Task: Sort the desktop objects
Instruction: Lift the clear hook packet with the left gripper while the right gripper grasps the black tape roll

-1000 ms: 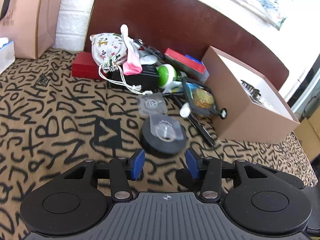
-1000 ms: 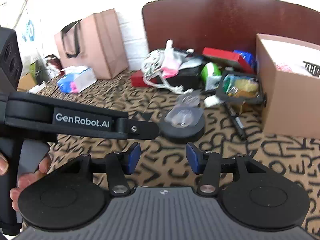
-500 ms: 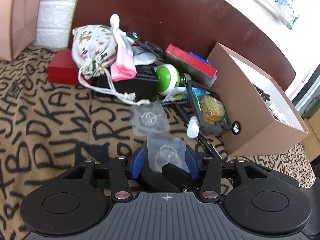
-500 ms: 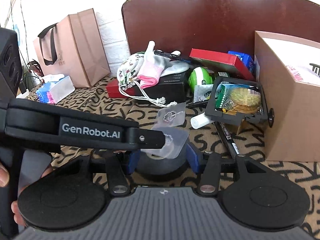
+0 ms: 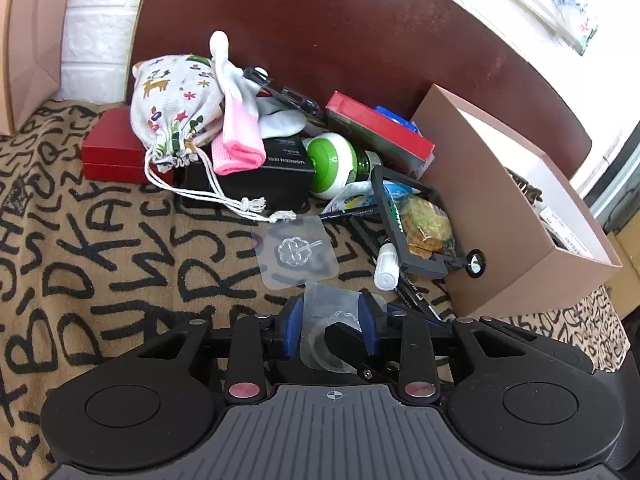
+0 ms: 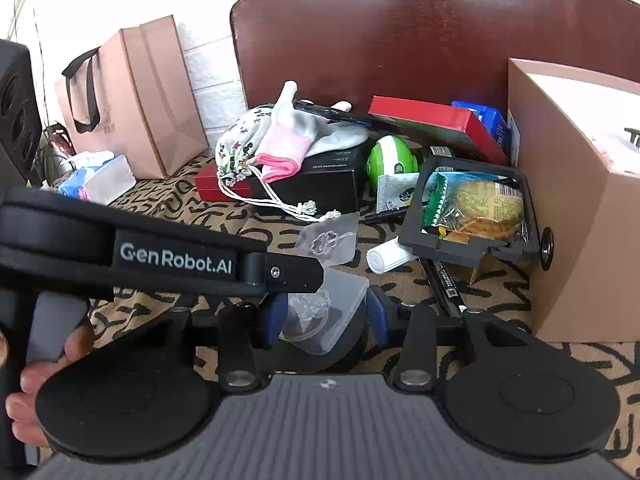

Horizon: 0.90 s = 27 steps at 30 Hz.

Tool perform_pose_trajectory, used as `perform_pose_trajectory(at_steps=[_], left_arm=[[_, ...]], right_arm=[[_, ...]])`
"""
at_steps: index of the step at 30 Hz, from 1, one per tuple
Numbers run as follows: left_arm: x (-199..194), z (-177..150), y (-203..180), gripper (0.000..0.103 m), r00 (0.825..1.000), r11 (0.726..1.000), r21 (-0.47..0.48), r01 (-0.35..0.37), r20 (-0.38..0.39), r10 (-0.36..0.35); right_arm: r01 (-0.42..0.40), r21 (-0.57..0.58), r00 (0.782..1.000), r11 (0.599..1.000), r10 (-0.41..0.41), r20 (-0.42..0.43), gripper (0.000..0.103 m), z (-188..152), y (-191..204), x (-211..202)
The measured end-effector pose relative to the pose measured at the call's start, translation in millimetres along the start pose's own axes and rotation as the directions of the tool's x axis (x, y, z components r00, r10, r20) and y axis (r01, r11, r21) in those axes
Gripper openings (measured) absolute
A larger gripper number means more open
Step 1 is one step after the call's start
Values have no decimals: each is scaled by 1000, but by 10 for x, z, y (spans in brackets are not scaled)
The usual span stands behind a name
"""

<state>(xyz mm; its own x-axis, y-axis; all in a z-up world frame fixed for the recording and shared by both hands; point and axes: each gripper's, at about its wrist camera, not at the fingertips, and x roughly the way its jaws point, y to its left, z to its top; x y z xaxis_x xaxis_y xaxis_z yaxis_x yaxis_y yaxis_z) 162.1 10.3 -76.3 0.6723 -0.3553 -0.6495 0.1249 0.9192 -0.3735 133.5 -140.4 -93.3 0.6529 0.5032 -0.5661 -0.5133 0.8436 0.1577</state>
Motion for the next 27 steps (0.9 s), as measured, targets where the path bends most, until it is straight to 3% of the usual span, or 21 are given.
perform_pose_trajectory(at_steps=[7, 13, 18, 23, 25, 27], left_arm=[[-272, -7, -82, 42, 999, 1000, 7, 17, 50, -17], [-579, -116, -72, 46, 997, 1000, 3, -8, 73, 7], [-710, -357, 59, 56, 998, 999, -12, -53, 35, 54], [-617, -574, 204, 65, 997, 997, -48, -53, -51, 51], [-592, -624, 207, 71, 996, 997, -38, -66, -64, 64], [-573, -637, 182, 74, 996, 998, -17, -66, -65, 65]], right_arm=[[-29, -12, 999, 1000, 29, 42, 43, 39, 67, -167], [-86, -56, 994, 995, 89, 56, 43, 95, 235, -380], [-152, -70, 988, 986, 153, 7, 44, -48, 402, -456], [-163, -69, 985, 984, 158, -68, 59, -264, 516, -383], [-143, -88, 987, 986, 135, -91, 68, -330, 536, -361], [-128, -94, 988, 987, 119, -100, 70, -373, 510, -376]])
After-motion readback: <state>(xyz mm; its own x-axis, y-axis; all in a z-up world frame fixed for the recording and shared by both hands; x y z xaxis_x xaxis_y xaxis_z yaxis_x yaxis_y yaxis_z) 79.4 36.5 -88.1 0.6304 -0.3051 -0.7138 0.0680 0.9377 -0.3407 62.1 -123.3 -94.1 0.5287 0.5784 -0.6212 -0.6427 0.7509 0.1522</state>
